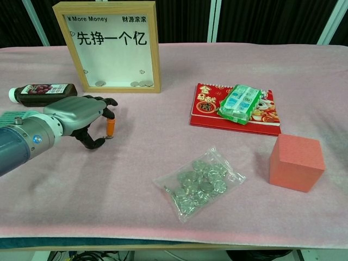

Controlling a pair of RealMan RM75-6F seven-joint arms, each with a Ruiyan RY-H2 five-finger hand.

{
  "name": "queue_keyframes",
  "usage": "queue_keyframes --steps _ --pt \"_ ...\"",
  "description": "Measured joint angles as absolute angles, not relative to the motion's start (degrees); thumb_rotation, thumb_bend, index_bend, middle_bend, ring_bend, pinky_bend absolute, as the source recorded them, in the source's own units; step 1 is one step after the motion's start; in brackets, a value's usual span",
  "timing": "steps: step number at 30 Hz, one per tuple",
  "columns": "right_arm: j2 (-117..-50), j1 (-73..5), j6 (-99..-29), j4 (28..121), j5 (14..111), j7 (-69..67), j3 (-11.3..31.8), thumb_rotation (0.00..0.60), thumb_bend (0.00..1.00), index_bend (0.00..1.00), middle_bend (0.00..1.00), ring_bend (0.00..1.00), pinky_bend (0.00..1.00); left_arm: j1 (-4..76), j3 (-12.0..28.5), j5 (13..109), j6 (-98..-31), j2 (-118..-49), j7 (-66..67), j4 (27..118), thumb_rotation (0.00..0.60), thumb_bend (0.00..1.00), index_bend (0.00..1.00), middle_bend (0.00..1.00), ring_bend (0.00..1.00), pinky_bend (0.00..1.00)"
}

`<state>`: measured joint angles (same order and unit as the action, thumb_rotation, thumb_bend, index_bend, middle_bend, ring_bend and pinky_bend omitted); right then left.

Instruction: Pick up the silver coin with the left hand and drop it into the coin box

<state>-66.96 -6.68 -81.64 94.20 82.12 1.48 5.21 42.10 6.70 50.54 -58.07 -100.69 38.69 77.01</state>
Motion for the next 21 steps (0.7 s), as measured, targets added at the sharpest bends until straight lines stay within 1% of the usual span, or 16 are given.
queue_keyframes --steps 12,21 --pt "-67.0 -6.7 -81.5 94.3 82.2 1.4 5.1 0.6 0.16 0.13 0.02 0.1 0.19 42.5 7.1 51.0 -58.1 -101.1 39.1 76.0 0.6 0.42 0.49 0.04 0.0 0.0" --pt "-66.9 -6.7 -81.5 94.4 82.2 1.4 5.1 0.6 0.16 0.13 0.02 0.1 0.19 42.4 7.2 51.8 -58.5 -101.3 38.6 75.8 0.6 0.42 0.44 0.04 0.0 0.0"
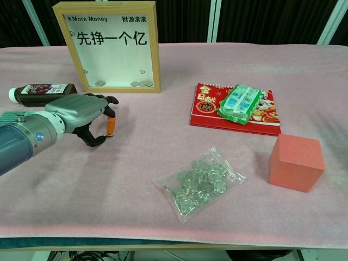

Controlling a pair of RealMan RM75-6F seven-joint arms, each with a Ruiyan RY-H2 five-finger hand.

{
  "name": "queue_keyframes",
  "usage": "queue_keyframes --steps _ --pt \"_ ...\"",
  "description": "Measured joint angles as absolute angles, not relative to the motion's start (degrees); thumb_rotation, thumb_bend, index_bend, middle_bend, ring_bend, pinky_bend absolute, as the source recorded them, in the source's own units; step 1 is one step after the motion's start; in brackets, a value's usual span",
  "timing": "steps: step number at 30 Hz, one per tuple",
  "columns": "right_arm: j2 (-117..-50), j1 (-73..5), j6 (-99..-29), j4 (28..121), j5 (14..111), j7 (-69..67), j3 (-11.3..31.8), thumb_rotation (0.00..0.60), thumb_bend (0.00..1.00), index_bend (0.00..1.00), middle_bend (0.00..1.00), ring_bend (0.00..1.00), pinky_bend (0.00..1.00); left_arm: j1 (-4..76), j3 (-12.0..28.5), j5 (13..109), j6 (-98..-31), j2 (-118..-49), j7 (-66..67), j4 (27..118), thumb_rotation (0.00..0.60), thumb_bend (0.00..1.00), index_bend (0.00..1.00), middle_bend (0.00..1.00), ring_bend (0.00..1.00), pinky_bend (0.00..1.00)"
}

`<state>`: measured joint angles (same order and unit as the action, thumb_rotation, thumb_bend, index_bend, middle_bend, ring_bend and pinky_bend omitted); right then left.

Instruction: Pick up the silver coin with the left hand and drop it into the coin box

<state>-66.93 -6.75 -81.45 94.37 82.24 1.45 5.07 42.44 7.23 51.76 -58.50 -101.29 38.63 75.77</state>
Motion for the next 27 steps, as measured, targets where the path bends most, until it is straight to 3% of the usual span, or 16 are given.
queue_keyframes --steps 10,27 --pt "-66.9 -6.8 -81.2 94.5 82.1 1.3 5.0 0.6 0.16 0.13 0.02 0.1 0.19 42.5 7.6 52.5 -59.1 -101.3 38.7 75.9 0.6 0.42 0.4 0.04 0.0 0.0" --pt "-66.7 -6.9 -80.6 94.8 81.6 1.3 5.0 0.6 0.16 0.13 0.02 0.1 0.19 41.6 7.3 57.9 -59.1 -102.7 32.6 73.3 0.6 0.42 0.46 0.06 0.0 0.0"
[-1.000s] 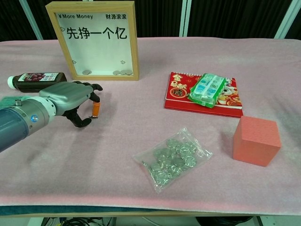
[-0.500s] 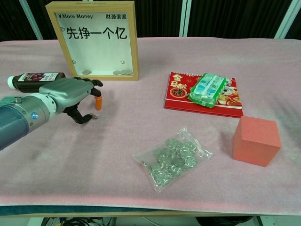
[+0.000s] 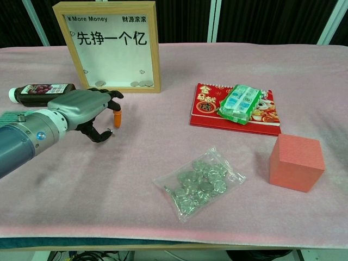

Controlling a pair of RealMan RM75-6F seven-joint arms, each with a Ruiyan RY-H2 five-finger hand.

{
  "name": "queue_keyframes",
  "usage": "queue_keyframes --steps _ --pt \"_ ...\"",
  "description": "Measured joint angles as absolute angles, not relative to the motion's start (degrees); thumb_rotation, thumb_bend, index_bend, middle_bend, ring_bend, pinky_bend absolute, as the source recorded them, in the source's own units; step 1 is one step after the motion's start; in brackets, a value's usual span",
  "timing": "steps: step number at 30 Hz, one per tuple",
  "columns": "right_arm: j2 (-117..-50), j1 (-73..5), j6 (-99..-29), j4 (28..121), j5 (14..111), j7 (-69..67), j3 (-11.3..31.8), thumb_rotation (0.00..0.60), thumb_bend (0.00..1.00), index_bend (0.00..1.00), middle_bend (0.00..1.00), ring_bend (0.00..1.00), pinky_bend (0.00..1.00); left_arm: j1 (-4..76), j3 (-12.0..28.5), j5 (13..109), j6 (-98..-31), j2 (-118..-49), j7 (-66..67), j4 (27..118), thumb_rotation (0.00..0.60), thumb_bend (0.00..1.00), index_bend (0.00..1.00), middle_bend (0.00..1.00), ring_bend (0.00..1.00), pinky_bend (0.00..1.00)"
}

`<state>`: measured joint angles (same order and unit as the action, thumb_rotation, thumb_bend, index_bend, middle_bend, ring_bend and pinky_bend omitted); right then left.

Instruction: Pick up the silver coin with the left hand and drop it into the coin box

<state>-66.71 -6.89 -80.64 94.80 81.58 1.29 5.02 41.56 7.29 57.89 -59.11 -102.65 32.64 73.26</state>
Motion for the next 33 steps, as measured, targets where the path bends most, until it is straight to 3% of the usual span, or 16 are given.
queue_keyframes --steps 16,33 --pt "-66.7 -6.9 -80.6 94.9 81.4 1.3 5.1 0.6 0.16 0.13 0.02 0.1 0.19 41.0 7.8 58.8 -59.1 -102.6 31.8 73.6 0.6 0.42 0.54 0.09 0.0 0.0" --pt "-66.7 -6.9 -80.6 94.9 81.3 1.3 5.1 0.6 0.16 0.13 0.02 0.1 0.19 40.6 8.3 58.2 -58.9 -102.5 32.9 73.7 0.6 0.43 0.55 0.1 0.0 0.0"
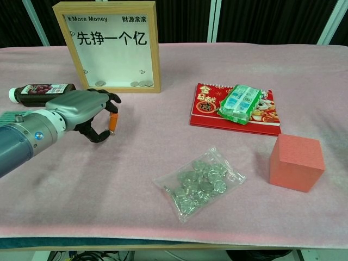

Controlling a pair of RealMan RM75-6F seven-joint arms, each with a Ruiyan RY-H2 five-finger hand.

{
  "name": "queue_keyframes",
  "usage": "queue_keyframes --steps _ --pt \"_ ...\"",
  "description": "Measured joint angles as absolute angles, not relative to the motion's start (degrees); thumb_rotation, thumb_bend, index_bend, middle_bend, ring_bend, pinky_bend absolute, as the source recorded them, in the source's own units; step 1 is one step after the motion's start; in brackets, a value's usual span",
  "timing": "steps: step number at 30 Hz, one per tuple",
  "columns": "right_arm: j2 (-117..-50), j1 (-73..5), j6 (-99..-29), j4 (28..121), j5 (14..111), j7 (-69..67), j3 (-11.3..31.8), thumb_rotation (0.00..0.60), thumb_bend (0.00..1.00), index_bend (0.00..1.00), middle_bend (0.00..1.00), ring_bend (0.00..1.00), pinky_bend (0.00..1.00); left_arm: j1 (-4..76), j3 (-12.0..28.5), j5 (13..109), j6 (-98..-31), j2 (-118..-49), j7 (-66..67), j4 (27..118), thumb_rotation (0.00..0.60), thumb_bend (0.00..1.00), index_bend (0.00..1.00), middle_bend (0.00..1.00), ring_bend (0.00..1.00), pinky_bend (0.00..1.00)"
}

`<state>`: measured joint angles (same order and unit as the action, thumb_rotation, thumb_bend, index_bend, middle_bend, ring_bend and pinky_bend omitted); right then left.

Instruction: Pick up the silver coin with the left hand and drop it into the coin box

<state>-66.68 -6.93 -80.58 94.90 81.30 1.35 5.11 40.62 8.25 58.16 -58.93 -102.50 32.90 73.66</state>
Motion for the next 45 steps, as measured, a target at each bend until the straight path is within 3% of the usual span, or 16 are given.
queue_keyframes --steps 17,26,38,45 --pt "-66.6 -6.9 -80.5 95.1 80.9 1.1 5.3 0.6 0.17 0.13 0.02 0.1 0.19 40.6 8.5 58.1 -58.8 -102.4 33.6 73.6 0.6 0.46 0.6 0.13 0.0 0.0" --pt "-66.5 -6.9 -80.3 95.1 80.8 0.9 5.3 0.6 0.17 0.13 0.02 0.1 0.19 40.0 9.3 58.6 -60.2 -100.0 32.6 77.9 0.6 0.46 0.62 0.14 0.0 0.0" --pt "-66.5 -6.8 -80.6 95.3 80.5 1.1 5.5 0.6 0.17 0.14 0.02 0.1 0.19 38.4 10.0 59.9 -64.9 -88.4 36.2 94.8 0.6 0.46 0.61 0.14 0.0 0.0" --pt "-66.6 -6.7 -80.8 95.5 80.3 1.4 5.5 0.6 0.17 0.14 0.02 0.1 0.19 38.8 14.0 56.8 -66.9 -76.8 40.4 106.5 0.6 0.46 0.61 0.14 0.0 0.0"
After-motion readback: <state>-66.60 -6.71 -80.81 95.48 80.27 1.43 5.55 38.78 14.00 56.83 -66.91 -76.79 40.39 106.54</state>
